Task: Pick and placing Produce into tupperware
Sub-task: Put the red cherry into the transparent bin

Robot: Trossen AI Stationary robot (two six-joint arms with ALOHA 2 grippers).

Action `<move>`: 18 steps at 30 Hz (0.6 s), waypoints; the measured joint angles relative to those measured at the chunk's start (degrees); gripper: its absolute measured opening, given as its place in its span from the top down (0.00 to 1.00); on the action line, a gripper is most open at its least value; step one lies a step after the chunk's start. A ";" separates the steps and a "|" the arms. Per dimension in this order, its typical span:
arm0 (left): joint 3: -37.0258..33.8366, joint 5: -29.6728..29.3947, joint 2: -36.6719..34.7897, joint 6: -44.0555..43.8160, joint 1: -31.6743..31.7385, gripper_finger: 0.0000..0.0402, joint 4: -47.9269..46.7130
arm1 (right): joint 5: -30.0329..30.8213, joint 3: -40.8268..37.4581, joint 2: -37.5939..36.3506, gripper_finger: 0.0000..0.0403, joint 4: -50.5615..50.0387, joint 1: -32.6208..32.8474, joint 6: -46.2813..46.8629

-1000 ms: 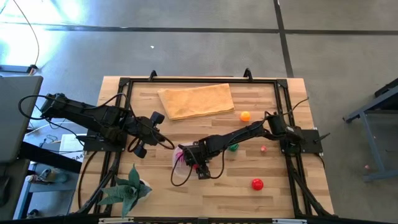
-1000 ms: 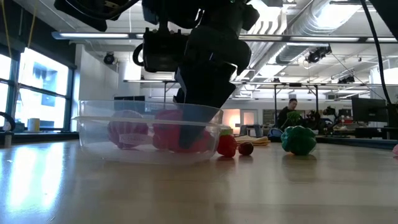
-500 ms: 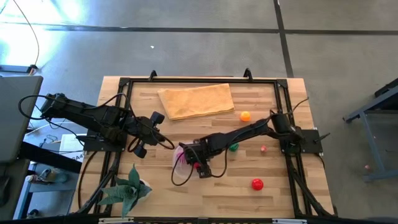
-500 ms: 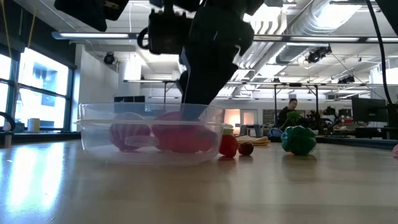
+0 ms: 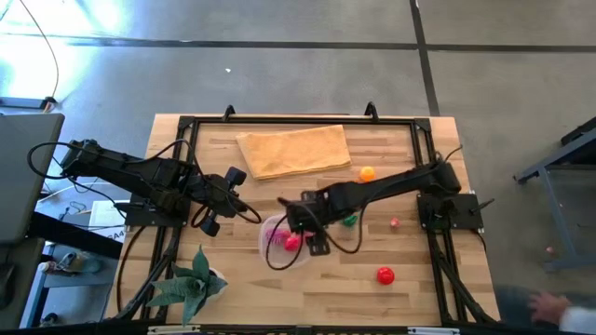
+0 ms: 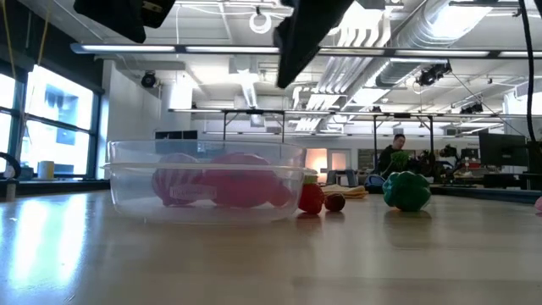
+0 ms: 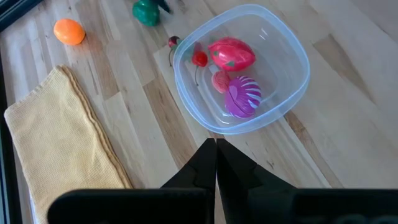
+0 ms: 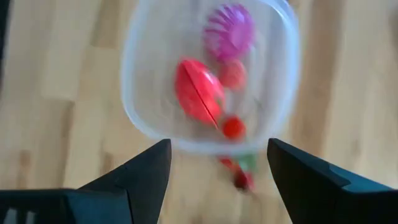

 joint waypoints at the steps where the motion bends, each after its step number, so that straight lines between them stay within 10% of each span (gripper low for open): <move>1: 0.00 -0.01 0.00 0.00 0.01 0.99 0.02 | 0.80 0.00 -0.77 0.36 -1.64 -0.31 0.31; 10: -0.02 0.00 0.00 0.00 0.02 0.99 0.00 | 0.26 -1.65 -3.04 0.36 -4.94 -2.38 0.16; 18: -0.02 0.00 0.02 0.00 0.00 0.99 0.00 | -4.08 -27.33 -15.90 0.36 12.70 -3.20 7.62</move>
